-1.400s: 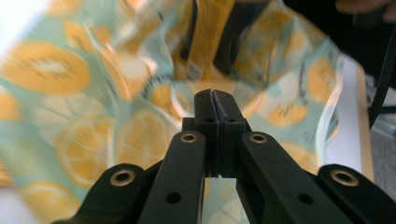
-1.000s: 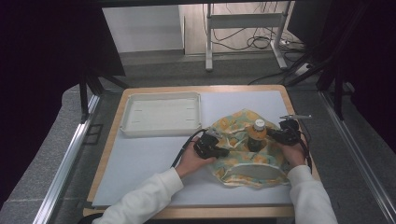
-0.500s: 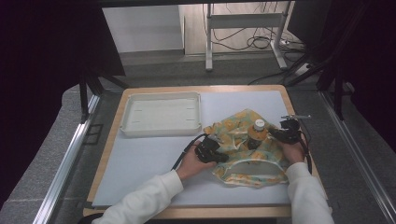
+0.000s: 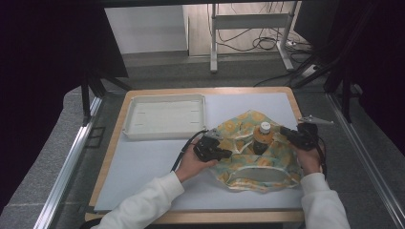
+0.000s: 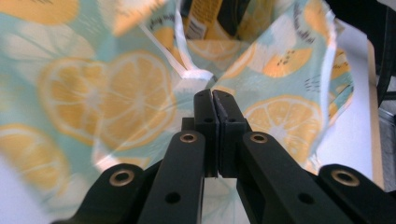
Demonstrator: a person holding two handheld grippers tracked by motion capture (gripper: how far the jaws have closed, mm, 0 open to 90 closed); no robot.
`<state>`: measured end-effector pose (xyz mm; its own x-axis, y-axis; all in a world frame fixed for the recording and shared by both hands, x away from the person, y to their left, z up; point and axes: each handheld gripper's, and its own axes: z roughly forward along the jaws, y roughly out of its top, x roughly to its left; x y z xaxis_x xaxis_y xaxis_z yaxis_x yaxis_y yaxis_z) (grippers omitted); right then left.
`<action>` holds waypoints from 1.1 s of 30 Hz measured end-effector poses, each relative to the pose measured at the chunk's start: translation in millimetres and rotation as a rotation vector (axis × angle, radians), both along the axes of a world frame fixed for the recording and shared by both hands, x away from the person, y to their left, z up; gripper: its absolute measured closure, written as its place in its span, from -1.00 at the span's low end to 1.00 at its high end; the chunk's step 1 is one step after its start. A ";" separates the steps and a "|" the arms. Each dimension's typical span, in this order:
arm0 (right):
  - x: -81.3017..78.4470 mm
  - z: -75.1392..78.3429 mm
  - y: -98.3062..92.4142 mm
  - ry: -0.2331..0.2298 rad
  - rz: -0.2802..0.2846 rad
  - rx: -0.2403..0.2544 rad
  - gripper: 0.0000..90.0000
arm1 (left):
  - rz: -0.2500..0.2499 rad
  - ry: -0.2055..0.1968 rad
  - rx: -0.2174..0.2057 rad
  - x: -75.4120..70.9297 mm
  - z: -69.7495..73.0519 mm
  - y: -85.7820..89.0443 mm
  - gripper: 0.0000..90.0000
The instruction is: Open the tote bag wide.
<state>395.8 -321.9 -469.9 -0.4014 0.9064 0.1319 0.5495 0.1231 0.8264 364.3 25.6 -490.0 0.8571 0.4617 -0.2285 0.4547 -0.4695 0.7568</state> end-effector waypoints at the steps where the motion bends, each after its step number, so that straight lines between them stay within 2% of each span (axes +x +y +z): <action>1: -4.4 1.6 -1.4 -0.008 0.007 0.004 0.97 | 0.008 -0.003 -0.011 -1.3 2.1 2.9 0.98; 6: -27.5 6.0 -4.8 -0.056 0.065 -0.018 0.97 | 0.027 -0.017 -0.022 -8.1 9.2 18.2 0.97; 9: -36.8 7.8 -4.2 -0.062 0.089 -0.045 0.97 | 0.035 -0.033 -0.017 -12.4 10.0 25.4 0.97; 14: -51.5 8.6 -4.0 -0.068 0.100 -0.021 0.97 | 0.049 -0.038 -0.025 -17.8 9.6 36.4 0.95; 21: -77.3 15.4 -4.5 -0.090 0.105 -0.008 0.96 | 0.072 -0.050 -0.016 -28.6 6.8 50.0 0.91; 26: -89.4 9.9 -4.0 -0.078 0.123 -0.013 0.93 | 0.099 -0.050 -0.028 -36.1 4.8 63.2 0.75; 28: -91.1 7.4 -4.3 -0.071 0.129 -0.015 0.91 | 0.121 -0.062 -0.031 -39.2 3.5 68.0 0.62; 33: -91.3 4.1 -3.8 -0.065 0.144 -0.018 0.78 | 0.143 -0.048 -0.040 -45.6 0.4 78.9 0.35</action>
